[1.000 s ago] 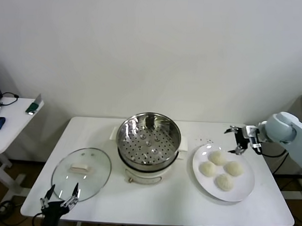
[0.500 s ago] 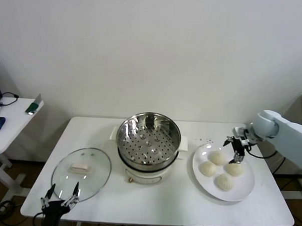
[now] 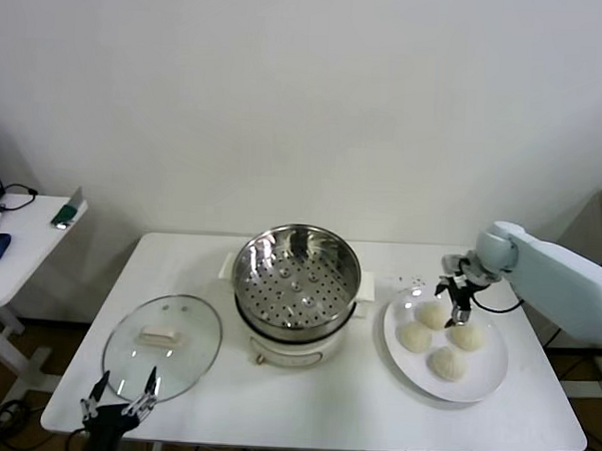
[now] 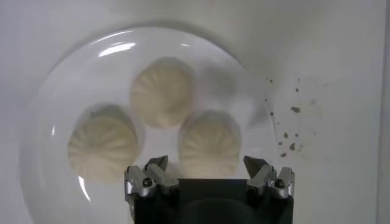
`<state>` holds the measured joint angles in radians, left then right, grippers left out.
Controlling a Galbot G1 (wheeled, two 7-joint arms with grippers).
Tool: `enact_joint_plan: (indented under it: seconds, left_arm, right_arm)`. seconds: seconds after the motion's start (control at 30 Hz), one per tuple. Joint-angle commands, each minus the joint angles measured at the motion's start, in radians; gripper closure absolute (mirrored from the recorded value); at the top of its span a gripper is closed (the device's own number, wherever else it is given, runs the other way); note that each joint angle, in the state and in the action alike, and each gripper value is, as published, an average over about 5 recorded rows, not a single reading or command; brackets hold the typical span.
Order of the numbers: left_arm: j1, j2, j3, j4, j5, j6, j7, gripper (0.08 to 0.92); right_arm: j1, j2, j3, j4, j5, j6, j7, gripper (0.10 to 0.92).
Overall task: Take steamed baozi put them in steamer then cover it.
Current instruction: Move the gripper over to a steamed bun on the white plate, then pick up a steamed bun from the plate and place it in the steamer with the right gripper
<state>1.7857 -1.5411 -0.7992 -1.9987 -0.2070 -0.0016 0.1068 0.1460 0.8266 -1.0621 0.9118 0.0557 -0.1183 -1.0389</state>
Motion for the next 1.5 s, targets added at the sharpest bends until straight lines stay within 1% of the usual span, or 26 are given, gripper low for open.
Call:
enact_joint_plan:
  seconds: [0.03,0.13,0.5,0.67,0.87,1.07,1.3,1.5]
  left_arm:
    - [0.001,0.001,0.002,0.002,0.003,-0.001,0.000,0.177]
    - [0.001,0.003,0.000,0.003,0.003,-0.001,0.000,0.177]
    - [-0.005,0.005,0.000,0.013,0.002,0.000,-0.005,0.177]
    - [-0.007,0.006,0.002,0.014,0.006,-0.002,-0.004,0.177]
    - [-0.004,0.004,0.006,0.017,0.013,-0.008,-0.004,0.177]
    - [-0.003,0.002,0.013,0.018,0.021,-0.011,-0.004,0.177]
    - [-0.001,0.005,0.014,0.008,0.024,-0.010,-0.003,0.177]
    - [0.005,0.008,0.014,-0.006,0.020,-0.005,-0.002,0.177]
  right_arm:
    - [-0.024,0.035,0.019,-0.064,-0.026,0.005,0.011,0.203]
    - [-0.028,0.037,0.027,-0.069,-0.017,0.006,0.013,0.216]
    - [-0.042,0.042,0.041,-0.073,-0.006,0.010,0.012,0.344]
    - [-0.027,0.036,0.027,-0.057,0.009,0.033,-0.007,0.355]
    - [0.039,0.013,-0.006,-0.022,0.007,0.107,-0.030,0.351]
    - [0.202,-0.030,-0.088,0.063,0.021,0.197,-0.050,0.355]
    - [0.490,-0.048,-0.259,0.194,0.117,0.283,-0.076,0.355]
    - [0.761,0.005,-0.403,0.396,0.186,0.374,-0.081,0.355]
